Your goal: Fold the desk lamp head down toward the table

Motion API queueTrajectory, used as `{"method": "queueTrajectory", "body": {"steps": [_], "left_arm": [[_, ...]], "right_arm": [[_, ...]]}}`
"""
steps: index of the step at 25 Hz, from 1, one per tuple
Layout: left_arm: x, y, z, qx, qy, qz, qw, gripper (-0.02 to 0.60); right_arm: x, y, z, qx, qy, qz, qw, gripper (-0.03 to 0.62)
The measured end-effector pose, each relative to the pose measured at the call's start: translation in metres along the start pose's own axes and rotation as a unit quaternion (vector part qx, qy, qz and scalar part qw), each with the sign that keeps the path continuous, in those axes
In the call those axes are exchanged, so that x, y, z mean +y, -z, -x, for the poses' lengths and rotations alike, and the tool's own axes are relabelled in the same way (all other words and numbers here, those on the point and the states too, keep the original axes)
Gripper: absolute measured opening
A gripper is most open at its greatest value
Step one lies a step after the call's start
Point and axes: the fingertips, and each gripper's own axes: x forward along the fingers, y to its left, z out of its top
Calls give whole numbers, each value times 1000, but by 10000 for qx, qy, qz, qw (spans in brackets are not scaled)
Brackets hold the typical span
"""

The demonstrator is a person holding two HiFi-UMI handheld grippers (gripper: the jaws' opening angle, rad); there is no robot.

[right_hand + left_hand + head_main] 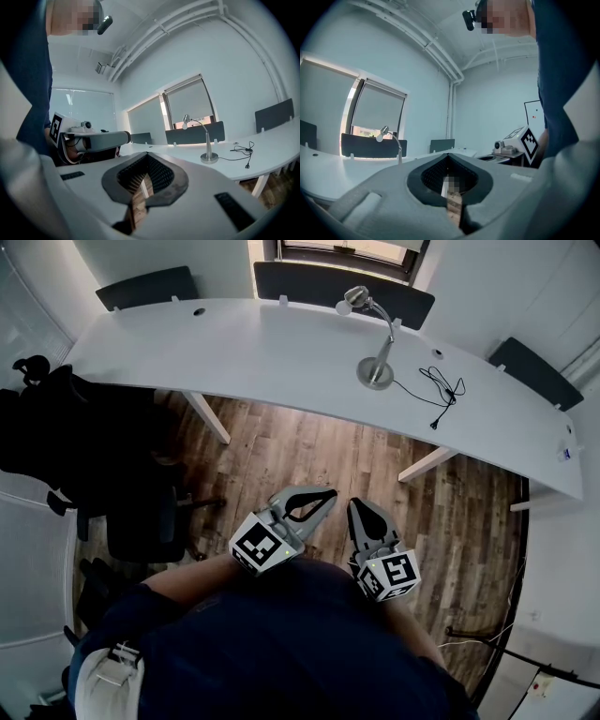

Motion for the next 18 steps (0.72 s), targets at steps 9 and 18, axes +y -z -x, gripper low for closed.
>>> {"method": "queueTrajectory", "body": {"steps": [9,18], "left_arm": [[89,-15,-51,-271,153,-54,9995,6],[209,-37,-93,-444,475,-329,9973,6]], "right_arm": [[-57,-18,-71,111,356,57,9993,9],[-103,-49,-181,134,670,131,9976,11]]}}
